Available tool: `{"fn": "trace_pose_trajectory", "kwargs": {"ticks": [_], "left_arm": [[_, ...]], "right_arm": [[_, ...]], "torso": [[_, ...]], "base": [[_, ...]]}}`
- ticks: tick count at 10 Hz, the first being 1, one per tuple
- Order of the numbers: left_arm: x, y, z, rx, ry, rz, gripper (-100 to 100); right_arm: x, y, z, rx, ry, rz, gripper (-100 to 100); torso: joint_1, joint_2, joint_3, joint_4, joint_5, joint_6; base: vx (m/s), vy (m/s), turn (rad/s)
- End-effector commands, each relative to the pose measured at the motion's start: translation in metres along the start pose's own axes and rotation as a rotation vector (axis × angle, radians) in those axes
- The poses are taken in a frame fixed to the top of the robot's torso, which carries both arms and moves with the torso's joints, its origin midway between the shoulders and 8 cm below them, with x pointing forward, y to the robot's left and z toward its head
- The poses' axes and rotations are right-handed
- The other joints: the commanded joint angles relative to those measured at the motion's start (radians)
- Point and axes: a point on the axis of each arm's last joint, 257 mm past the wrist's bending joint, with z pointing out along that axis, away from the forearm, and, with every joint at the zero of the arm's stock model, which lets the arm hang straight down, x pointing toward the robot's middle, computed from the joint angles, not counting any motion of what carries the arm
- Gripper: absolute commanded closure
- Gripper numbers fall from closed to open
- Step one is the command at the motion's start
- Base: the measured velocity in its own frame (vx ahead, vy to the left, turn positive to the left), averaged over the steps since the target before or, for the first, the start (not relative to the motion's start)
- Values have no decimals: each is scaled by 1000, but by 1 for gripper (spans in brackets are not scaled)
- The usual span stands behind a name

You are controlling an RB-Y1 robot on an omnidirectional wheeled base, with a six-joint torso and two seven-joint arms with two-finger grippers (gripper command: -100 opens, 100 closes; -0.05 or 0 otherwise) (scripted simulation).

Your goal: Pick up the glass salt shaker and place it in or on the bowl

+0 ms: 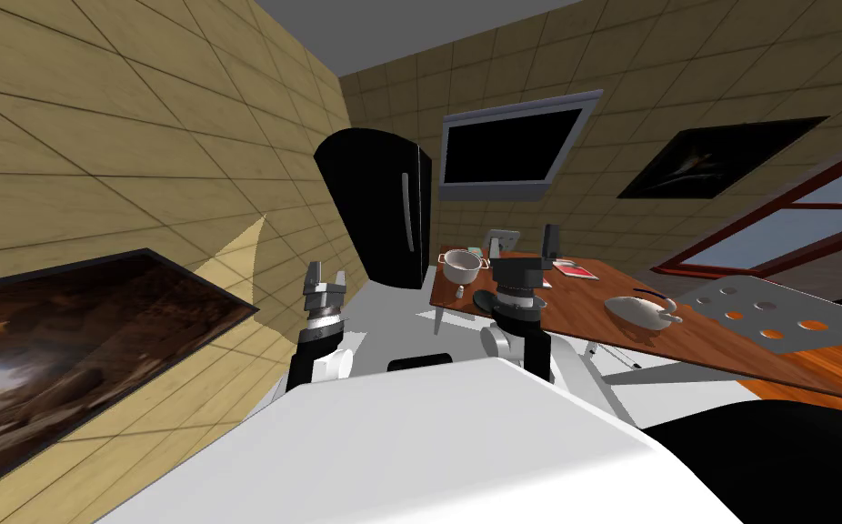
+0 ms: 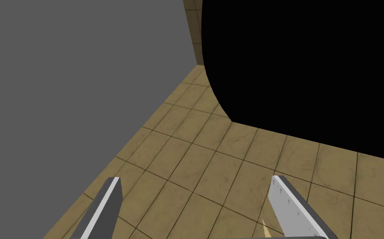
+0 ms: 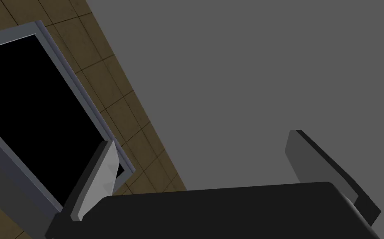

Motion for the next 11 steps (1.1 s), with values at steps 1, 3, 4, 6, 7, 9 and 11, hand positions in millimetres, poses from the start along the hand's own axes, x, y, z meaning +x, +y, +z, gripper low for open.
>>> {"fn": "trace_pose_trajectory", "kwargs": {"ticks": [1, 3, 4, 6, 7, 9, 11], "left_arm": [[0, 0, 0, 0, 0, 0, 0], [0, 0, 0, 0, 0, 0, 0], [0, 0, 0, 0, 0, 0, 0], [0, 0, 0, 0, 0, 0, 0], [0, 0, 0, 0, 0, 0, 0], [0, 0, 0, 0, 0, 0, 0], [0, 0, 0, 0, 0, 0, 0]], "right_arm": [[1, -5, -3, 21, 19, -1, -100], [-1, -18, -9, 67, 41, 2, -100], [-4, -26, -14, 99, 48, 5, -100], [-13, -46, -26, 176, 52, 15, -100], [-20, -57, -34, 220, 50, 21, -100], [-37, -81, -52, 319, 36, 36, -100], [-48, -93, -62, 373, 23, 44, -100]], "torso": [[0, 0, 0, 0, 0, 0], [4, -4, -2, -1, 1, 0], [5, -5, -3, -1, 1, 0], [7, -7, -4, -2, 2, 0], [8, -9, -5, -2, 2, 0], [11, -11, -6, -3, 2, 0], [9, -10, -6, -2, 2, 0]], "base": [[30, 29, -49], [73, 77, -77], [90, 114, -83], [127, 119, -118], [168, 145, -132], [171, 185, -155], [101, 122, -73]]}}
